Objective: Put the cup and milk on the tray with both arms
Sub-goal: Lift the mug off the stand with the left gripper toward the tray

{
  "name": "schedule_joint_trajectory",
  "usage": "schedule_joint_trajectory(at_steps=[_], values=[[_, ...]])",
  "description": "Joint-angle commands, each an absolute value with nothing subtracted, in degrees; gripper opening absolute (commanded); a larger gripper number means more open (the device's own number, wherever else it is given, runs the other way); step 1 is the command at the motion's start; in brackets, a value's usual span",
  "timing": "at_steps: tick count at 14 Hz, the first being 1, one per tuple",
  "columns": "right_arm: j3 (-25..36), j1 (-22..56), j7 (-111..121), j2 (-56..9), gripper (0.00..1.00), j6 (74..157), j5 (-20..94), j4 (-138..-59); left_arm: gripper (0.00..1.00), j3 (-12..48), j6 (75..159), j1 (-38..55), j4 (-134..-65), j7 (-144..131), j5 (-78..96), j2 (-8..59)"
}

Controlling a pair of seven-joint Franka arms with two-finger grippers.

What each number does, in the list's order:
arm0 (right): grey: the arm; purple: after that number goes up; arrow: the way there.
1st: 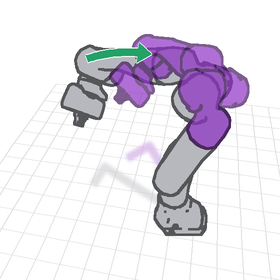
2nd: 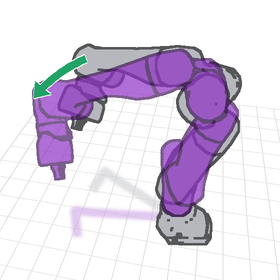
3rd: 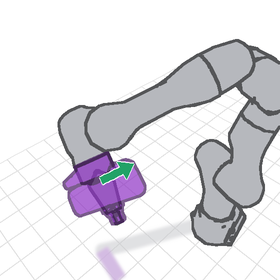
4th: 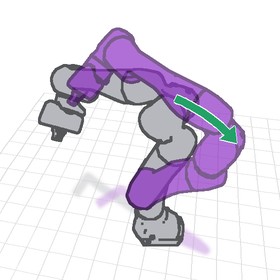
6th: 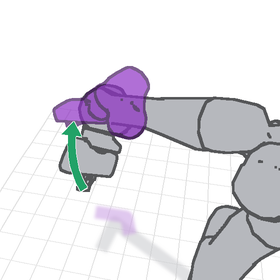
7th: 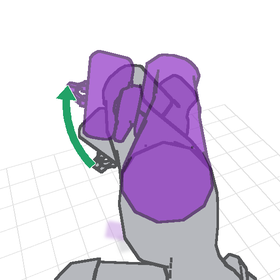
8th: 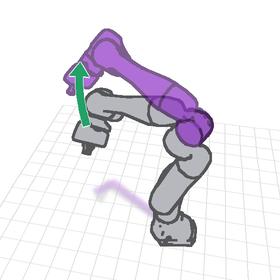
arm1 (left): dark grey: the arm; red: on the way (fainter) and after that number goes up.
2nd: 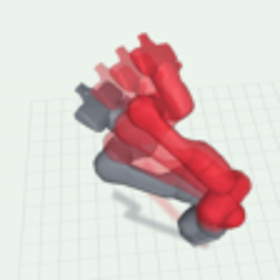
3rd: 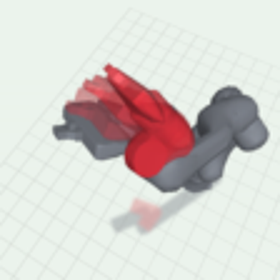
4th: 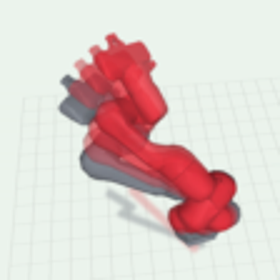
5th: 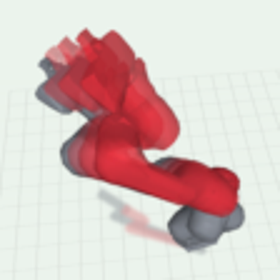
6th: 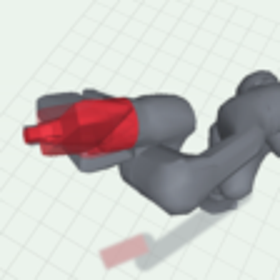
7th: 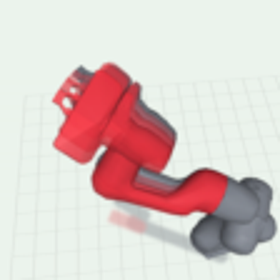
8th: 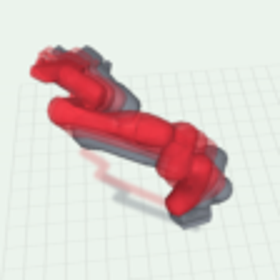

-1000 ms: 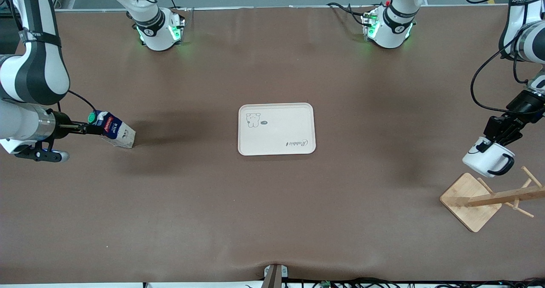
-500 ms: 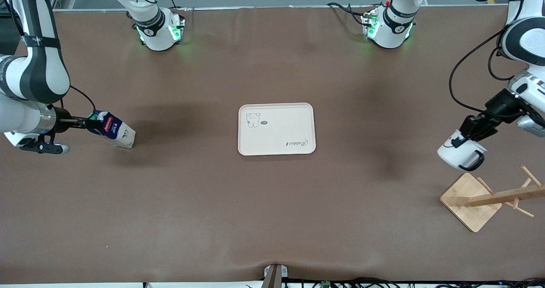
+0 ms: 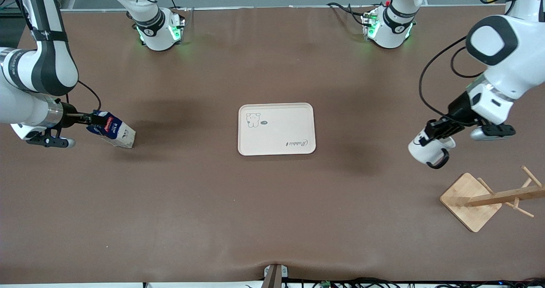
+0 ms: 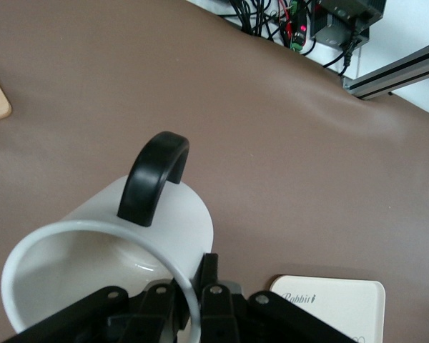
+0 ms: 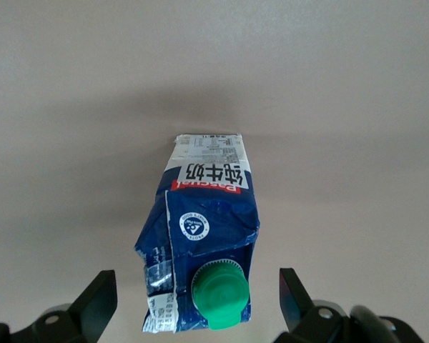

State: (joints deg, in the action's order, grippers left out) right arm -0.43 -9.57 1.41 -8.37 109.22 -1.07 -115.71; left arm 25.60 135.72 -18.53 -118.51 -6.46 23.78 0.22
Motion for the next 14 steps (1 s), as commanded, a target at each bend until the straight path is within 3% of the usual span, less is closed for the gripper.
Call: schedule_joint_trajectory(at_steps=[1,5,8,9,11,12,13,14], values=[[-0.88,-10.02,0.97,-5.98,1.00,110.04,0.70,-118.38,0.00,31.36,136.14,-18.20,-113.91,-20.34,15.58,5.17],[-0.88,-10.11,0.97,-4.92,1.00,115.03,0.70,-123.38,0.00,32.61,135.00,-10.04,-111.19,-42.49,0.74,10.45],[-0.79,-10.37,1.05,-5.01,1.00,122.14,0.70,-125.68,0.00,32.52,129.40,-3.01,-106.63,-52.62,-3.16,15.80],[-0.79,-10.55,0.97,-5.10,0.85,123.12,0.79,-125.86,0.00,32.52,127.46,-0.99,-104.96,-55.08,-3.95,17.65],[-0.88,-10.55,0.97,-5.01,0.41,122.70,0.79,-125.95,0.00,32.43,126.39,1.92,-103.19,-59.39,-5.45,20.81],[-0.97,-10.55,0.97,-5.01,0.10,122.17,0.79,-125.95,0.00,32.43,126.39,4.28,-102.57,-62.81,-5.45,22.92],[-0.97,-10.55,0.97,-4.92,0.00,121.30,0.79,-125.86,0.00,32.17,126.39,5.96,-101.52,-66.06,-5.45,24.94],[-0.97,-10.55,0.97,-4.92,0.00,120.42,0.88,-125.77,0.00,32.17,126.39,7.02,-100.38,-68.53,-5.45,26.96]])
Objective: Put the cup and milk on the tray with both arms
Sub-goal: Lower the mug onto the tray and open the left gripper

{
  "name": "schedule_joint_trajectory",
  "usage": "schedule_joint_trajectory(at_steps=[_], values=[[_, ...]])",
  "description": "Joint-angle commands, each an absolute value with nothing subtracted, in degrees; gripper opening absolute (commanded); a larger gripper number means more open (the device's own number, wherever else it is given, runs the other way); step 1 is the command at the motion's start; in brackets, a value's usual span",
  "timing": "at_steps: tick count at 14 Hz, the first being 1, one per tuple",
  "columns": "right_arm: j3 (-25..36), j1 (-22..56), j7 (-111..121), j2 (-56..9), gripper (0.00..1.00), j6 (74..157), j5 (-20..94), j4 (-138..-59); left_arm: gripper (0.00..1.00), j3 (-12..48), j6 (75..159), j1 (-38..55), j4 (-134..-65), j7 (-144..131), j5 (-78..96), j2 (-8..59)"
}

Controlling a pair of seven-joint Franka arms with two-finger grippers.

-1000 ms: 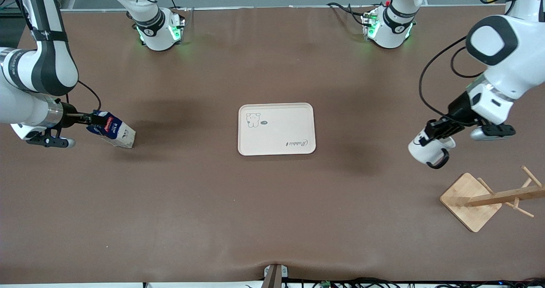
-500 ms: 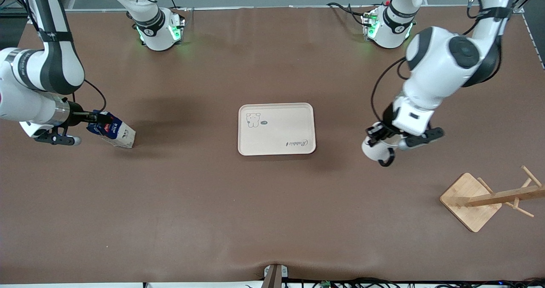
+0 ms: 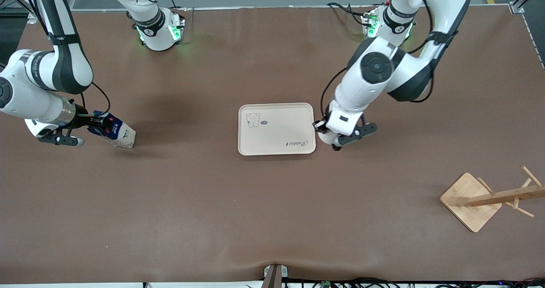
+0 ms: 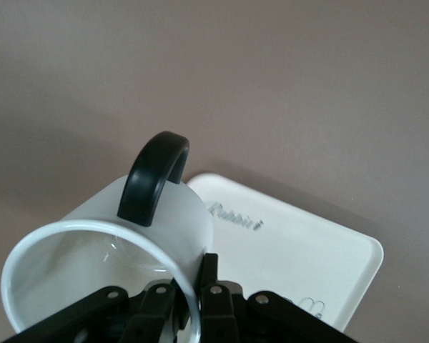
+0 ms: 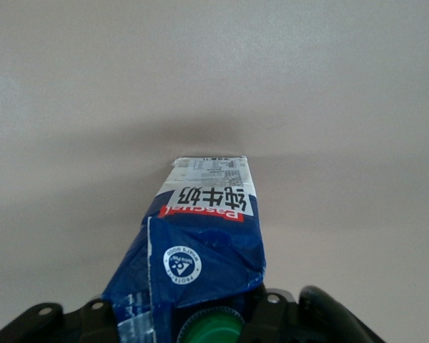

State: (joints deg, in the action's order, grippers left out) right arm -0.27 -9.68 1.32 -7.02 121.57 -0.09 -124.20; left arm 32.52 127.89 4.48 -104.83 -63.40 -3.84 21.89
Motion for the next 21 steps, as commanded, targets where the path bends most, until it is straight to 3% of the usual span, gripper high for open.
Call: schedule_joint_trajectory(at_steps=[1,5,8,13,18,19,20,21], values=[[-0.97,-10.55,1.05,-4.83,0.00,120.06,1.23,-125.77,0.00,32.17,126.30,7.81,-99.68,-70.12,-5.45,28.55],[-0.97,-10.37,1.58,-4.66,0.00,115.95,1.58,-123.32,0.00,32.08,125.07,10.54,-97.92,-74.95,-5.27,33.30],[-1.05,-9.76,1.67,-4.92,0.00,106.39,1.67,-118.67,0.00,31.56,122.70,13.43,-94.31,-81.29,-5.54,37.43],[-0.97,-6.08,1.06,-5.88,0.00,94.68,5.98,-108.39,0.00,25.76,122.61,20.38,-94.13,-87.27,-5.54,38.94],[-0.97,-1.77,-1.39,-8.35,0.00,93.96,5.89,-100.21,0.04,24.61,122.61,21.71,-94.31,-89.12,-7.99,39.64],[-0.97,-0.37,-5.50,-8.44,0.00,93.96,5.89,-99.15,0.40,24.61,122.61,21.71,-94.22,-89.12,-8.69,39.81],[-0.97,0.87,-10.41,-8.52,0.00,93.96,5.98,-98.01,0.97,24.61,122.61,21.71,-94.13,-89.12,-8.96,39.73],[-1.05,2.97,-14.29,-8.70,0.00,93.96,5.89,-97.04,1.00,24.61,122.69,21.71,-94.04,-89.12,-9.49,39.55]])
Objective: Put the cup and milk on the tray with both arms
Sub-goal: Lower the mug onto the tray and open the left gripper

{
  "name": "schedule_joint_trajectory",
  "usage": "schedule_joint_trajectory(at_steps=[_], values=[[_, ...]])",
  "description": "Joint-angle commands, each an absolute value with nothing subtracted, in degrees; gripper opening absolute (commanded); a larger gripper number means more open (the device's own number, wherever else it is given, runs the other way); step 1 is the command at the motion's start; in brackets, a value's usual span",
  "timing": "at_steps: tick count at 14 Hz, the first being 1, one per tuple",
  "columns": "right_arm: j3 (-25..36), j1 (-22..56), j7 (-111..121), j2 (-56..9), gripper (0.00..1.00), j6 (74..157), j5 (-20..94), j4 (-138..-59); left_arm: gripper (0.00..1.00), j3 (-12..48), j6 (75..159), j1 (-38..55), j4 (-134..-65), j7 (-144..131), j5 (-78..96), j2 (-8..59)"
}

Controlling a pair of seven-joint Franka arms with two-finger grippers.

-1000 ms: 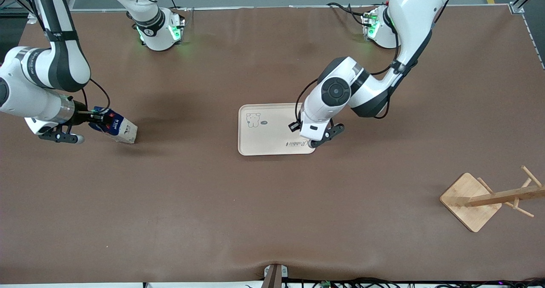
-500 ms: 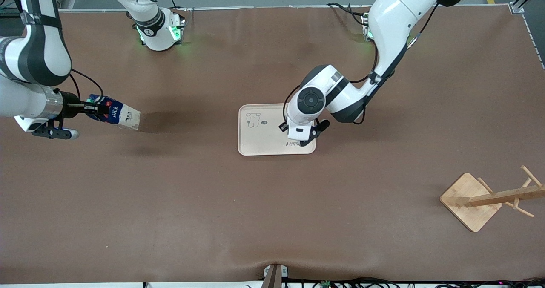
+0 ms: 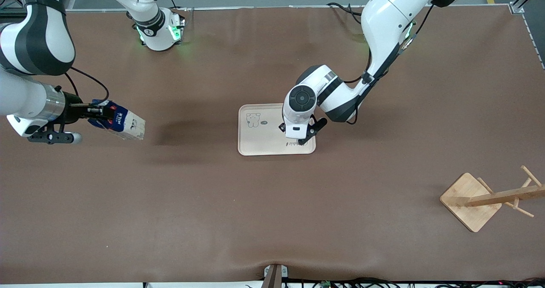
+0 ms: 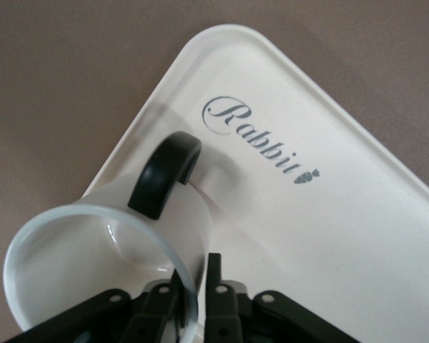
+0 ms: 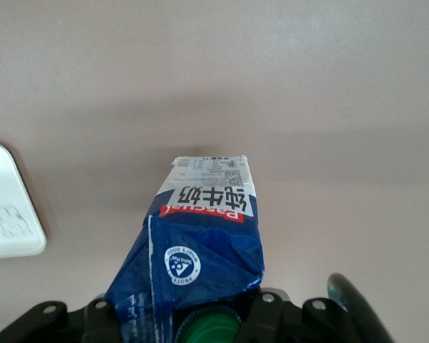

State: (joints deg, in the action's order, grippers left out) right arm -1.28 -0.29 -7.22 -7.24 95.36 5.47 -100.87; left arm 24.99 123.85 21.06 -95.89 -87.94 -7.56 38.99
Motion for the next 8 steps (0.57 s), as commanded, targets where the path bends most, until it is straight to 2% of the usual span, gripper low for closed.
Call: schedule_joint_trajectory(at_steps=[1,5,8], values=[[-0.97,4.82,-16.68,-8.79,0.00,93.96,5.89,-96.34,1.00,24.61,122.61,21.71,-93.52,-89.12,-9.93,39.20],[-1.05,9.13,-17.05,-9.93,0.00,93.96,6.06,-94.31,1.00,24.61,120.86,20.92,-90.27,-89.12,-9.93,35.96],[-1.05,14.31,-17.05,-10.89,0.00,94.04,6.06,-93.69,1.00,23.73,109.82,19.87,-82.74,-86.24,-11.24,34.54]])
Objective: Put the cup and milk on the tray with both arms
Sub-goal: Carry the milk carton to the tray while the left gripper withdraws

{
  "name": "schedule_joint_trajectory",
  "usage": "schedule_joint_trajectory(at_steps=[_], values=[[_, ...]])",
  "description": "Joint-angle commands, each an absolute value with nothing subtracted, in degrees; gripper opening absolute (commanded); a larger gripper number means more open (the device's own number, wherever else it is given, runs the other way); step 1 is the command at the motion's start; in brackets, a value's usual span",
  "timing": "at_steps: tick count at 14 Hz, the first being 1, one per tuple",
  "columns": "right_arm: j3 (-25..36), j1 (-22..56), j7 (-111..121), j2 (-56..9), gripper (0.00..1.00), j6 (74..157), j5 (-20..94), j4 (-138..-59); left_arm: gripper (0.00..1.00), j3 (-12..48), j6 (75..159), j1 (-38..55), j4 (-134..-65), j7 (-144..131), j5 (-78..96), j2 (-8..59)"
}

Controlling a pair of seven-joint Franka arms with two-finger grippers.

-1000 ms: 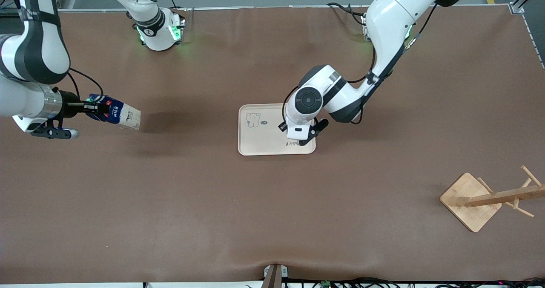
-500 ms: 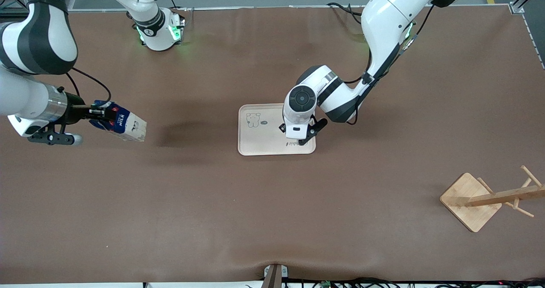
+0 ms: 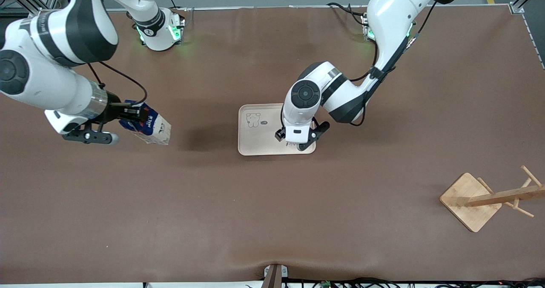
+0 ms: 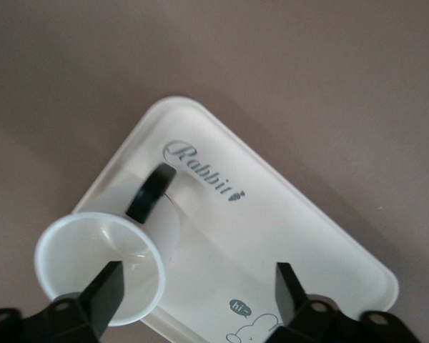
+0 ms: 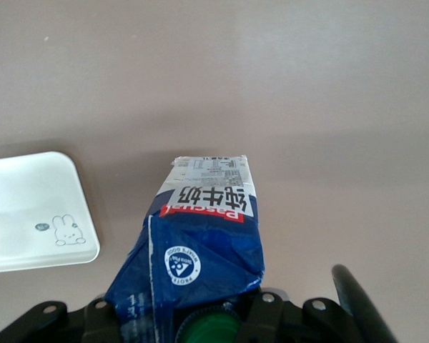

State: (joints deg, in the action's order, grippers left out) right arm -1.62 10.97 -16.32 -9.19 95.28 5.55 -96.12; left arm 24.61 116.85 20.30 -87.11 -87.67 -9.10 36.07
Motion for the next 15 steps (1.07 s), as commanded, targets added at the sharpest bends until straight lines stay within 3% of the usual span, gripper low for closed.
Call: schedule_joint_trajectory(at_steps=[1,9,15], values=[[-1.05,16.68,-17.14,-11.59,0.00,94.13,6.06,-93.17,1.00,23.64,106.56,19.60,-80.10,-83.70,-12.82,34.11],[-0.97,29.79,-25.66,-22.22,0.00,95.18,9.14,-85.70,1.00,23.82,97.83,3.36,-78.93,-56.02,-14.68,24.79],[-0.97,34.18,-25.58,-26.80,0.00,104.85,9.58,-85.43,1.00,23.64,94.94,-6.49,-78.84,-37.28,-14.68,19.43]])
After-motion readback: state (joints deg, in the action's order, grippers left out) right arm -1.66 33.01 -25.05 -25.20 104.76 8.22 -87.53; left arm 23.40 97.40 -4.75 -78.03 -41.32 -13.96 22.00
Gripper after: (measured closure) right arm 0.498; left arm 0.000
